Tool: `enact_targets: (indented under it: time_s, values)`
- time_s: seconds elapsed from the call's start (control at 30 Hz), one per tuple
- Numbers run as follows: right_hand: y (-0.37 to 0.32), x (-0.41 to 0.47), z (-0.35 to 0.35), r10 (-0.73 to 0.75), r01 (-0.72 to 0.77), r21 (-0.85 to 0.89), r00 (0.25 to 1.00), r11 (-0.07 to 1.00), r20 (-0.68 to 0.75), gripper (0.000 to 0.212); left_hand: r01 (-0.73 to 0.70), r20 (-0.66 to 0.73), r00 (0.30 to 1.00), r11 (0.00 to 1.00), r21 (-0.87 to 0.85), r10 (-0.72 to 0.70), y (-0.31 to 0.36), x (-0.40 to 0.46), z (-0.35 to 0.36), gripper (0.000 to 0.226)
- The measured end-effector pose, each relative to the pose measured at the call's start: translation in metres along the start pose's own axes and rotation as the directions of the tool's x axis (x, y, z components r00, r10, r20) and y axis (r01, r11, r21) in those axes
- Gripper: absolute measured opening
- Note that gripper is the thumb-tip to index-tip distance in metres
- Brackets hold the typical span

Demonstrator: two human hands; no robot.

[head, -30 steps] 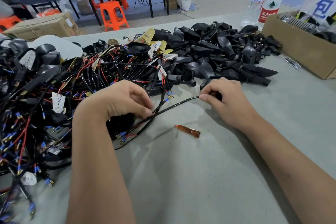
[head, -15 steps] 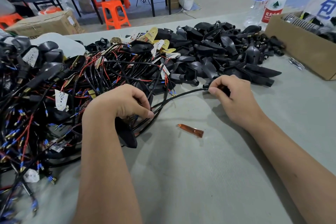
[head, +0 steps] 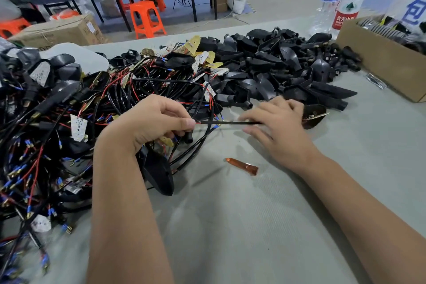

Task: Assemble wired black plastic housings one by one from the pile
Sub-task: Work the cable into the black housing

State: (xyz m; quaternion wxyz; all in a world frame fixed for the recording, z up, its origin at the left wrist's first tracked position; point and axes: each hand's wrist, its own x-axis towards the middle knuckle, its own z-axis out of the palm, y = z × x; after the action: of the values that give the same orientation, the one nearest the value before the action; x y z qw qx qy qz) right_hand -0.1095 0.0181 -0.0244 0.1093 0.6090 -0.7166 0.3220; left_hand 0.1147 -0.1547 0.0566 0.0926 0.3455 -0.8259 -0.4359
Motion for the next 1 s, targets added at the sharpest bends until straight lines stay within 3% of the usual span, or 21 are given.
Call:
enact_targets:
  time_s: [0.1, 0.23, 0.4, 0.63, 0.8, 1.0]
  values:
    - [0.0, 0.002, 0.004, -0.047, 0.047, 0.057, 0.999, 0.997, 0.012, 0.009, 0.02, -0.043, 0.999, 1.0, -0.021, -0.021, 0.002, 0.0, 0.001, 0.023]
    - [0.005, 0.002, 0.004, -0.031, 0.033, 0.029, 0.998, 0.999, -0.061, 0.011, 0.104, -0.165, 0.977, 0.98, -0.169, -0.132, -0.003, -0.002, -0.006, 0.034]
    - [0.005, 0.003, 0.004, -0.02, 0.021, 0.004, 0.997, 1.0, -0.07, 0.012, 0.148, -0.166, 0.967, 0.958, -0.247, -0.192, -0.004, -0.003, -0.005, 0.033]
    - [0.014, 0.001, 0.002, 0.05, -0.047, 0.025, 0.989, 0.999, -0.138, 0.006, 0.098, -0.098, 0.987, 0.965, -0.243, -0.125, 0.0, -0.009, -0.011, 0.036]
    - [0.013, 0.001, 0.0, 0.029, -0.031, -0.014, 0.99, 0.999, -0.136, 0.011, 0.183, -0.201, 0.95, 0.948, -0.262, -0.239, -0.004, -0.006, -0.01, 0.032]
    - [0.014, 0.002, -0.004, 0.037, -0.04, -0.02, 0.991, 0.999, -0.131, 0.012, 0.25, -0.221, 0.922, 0.925, -0.286, -0.317, -0.009, -0.004, -0.007, 0.024]
